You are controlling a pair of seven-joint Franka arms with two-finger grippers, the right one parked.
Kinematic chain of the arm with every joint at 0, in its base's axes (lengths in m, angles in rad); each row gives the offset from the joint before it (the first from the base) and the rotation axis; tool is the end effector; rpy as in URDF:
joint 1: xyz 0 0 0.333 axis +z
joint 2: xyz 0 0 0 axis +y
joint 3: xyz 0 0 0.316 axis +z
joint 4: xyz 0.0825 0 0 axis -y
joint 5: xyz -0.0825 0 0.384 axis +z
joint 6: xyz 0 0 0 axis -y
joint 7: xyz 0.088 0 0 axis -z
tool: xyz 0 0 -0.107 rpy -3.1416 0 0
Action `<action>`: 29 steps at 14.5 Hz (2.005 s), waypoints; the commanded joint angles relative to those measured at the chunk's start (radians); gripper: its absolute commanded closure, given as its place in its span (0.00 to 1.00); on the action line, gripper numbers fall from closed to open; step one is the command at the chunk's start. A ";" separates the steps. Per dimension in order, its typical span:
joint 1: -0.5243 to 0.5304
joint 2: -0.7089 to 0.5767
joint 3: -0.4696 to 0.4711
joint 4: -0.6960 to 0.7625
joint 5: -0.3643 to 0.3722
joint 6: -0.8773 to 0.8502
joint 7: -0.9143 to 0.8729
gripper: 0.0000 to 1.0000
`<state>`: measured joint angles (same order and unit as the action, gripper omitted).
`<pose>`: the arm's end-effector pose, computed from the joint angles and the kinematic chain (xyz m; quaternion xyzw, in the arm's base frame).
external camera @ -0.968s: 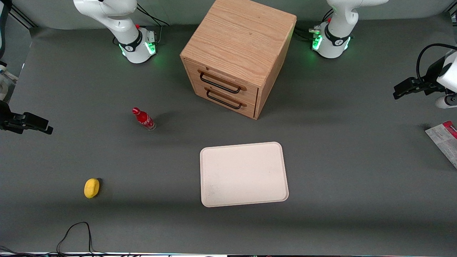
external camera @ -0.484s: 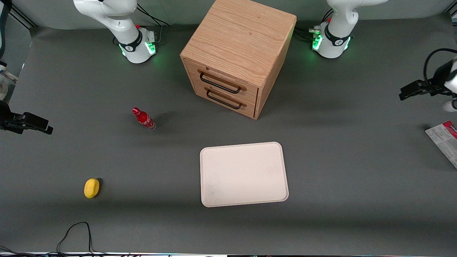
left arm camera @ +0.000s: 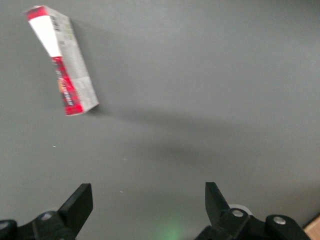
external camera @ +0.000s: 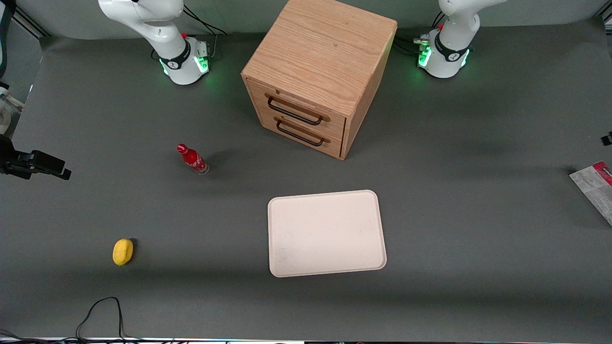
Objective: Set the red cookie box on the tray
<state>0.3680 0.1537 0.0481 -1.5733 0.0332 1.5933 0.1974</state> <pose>0.5436 0.2420 0.5368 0.9918 0.1074 -0.0697 0.0009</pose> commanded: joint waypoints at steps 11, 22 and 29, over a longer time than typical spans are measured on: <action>0.170 0.365 -0.011 0.297 0.031 0.066 -0.030 0.00; 0.226 0.609 -0.013 0.276 0.027 0.381 -0.016 0.00; 0.235 0.639 -0.013 0.260 0.033 0.422 -0.015 0.00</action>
<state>0.5976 0.8001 0.0415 -1.3060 0.0522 2.0039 0.1841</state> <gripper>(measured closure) 0.004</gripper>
